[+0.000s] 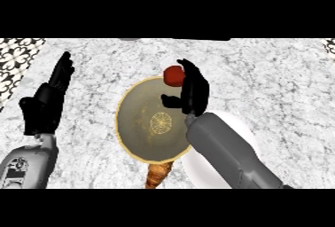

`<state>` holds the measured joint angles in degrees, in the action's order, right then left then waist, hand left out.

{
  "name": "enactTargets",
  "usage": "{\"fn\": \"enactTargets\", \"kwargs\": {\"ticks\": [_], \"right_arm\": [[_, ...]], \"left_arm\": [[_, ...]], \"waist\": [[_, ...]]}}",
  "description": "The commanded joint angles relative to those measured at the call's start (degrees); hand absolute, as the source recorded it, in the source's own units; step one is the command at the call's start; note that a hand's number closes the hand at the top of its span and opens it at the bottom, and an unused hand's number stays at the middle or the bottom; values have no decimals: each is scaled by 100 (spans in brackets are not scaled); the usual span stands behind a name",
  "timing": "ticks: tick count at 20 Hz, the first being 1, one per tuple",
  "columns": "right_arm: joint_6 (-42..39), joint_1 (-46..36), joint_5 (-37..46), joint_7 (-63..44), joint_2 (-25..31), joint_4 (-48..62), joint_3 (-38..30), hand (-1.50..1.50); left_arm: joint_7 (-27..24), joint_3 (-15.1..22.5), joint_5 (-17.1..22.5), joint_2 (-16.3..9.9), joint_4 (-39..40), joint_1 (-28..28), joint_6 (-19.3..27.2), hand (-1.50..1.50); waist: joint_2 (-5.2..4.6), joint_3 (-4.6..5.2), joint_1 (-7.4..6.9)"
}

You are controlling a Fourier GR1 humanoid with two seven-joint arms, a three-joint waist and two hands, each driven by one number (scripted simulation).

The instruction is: Pick the bell pepper from the plate and place it in the bowl

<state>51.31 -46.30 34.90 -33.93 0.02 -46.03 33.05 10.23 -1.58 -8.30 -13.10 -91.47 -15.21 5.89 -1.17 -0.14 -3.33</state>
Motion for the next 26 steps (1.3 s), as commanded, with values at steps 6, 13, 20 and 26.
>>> {"fn": "enactTargets", "kwargs": {"ticks": [6, 13, 20, 26], "right_arm": [[359, 91, -1653, 2192, -2, -151, -737, -150], [-396, 1508, -2251, 2778, 320, -1828, -945, -150], [-889, 3518, -2641, 3422, 849, -4095, -557, -150], [-1428, 4564, -2858, 4032, 1159, -4687, -492, -150]], "left_arm": [[-278, -43, -154, 51, -18, 362, 107, 0], [196, 32, -287, 222, -346, 455, 250, 0], [-14, -276, -127, 16, -25, 295, 51, 0], [255, -27, -344, 195, -535, 465, 91, 0]], "waist": [[83, 8, 196], [146, 11, 382], [149, 13, 448], [127, 11, 351]]}}
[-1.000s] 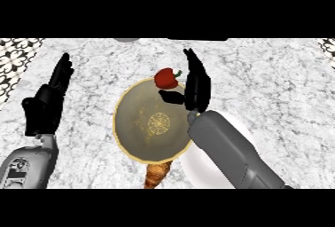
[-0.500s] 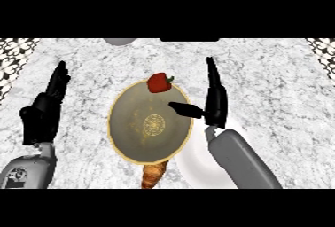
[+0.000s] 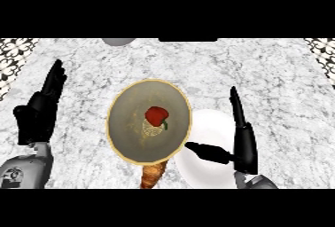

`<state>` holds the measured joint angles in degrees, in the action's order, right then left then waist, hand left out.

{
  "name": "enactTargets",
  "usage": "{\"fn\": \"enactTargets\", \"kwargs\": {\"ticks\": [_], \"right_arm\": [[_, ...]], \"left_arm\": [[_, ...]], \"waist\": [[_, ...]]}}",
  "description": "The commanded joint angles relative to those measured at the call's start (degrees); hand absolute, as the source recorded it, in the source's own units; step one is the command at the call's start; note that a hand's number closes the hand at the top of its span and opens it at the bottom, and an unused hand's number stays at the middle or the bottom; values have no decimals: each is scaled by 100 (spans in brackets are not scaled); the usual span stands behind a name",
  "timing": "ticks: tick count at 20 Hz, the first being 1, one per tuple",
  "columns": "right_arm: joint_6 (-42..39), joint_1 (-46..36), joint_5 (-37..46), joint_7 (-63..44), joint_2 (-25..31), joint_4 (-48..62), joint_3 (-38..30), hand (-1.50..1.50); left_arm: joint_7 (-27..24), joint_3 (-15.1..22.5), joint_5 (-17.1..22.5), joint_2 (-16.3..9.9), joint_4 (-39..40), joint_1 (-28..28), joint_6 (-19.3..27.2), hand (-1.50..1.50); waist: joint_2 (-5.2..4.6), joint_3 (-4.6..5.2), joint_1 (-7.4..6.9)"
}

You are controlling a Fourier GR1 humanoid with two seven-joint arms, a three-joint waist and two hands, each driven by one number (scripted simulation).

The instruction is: Pick the bell pepper from the plate and place it in the bowl

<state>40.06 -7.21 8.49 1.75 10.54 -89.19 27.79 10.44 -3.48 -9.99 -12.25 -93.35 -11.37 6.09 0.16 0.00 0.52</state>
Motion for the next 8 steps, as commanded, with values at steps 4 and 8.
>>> {"fn": "enactTargets", "kwargs": {"ticks": [4, 8], "right_arm": [[-620, 873, -82, 556, 136, -716, -166, -150], [-537, 1394, 128, 774, -9, -899, 102, -150]], "left_arm": [[18, 37, -160, 176, 28, -89, 20, 0], [116, 37, -262, 250, 218, -419, 97, 0]], "waist": [[-11, 0, -38], [-13, 0, -29]]}}
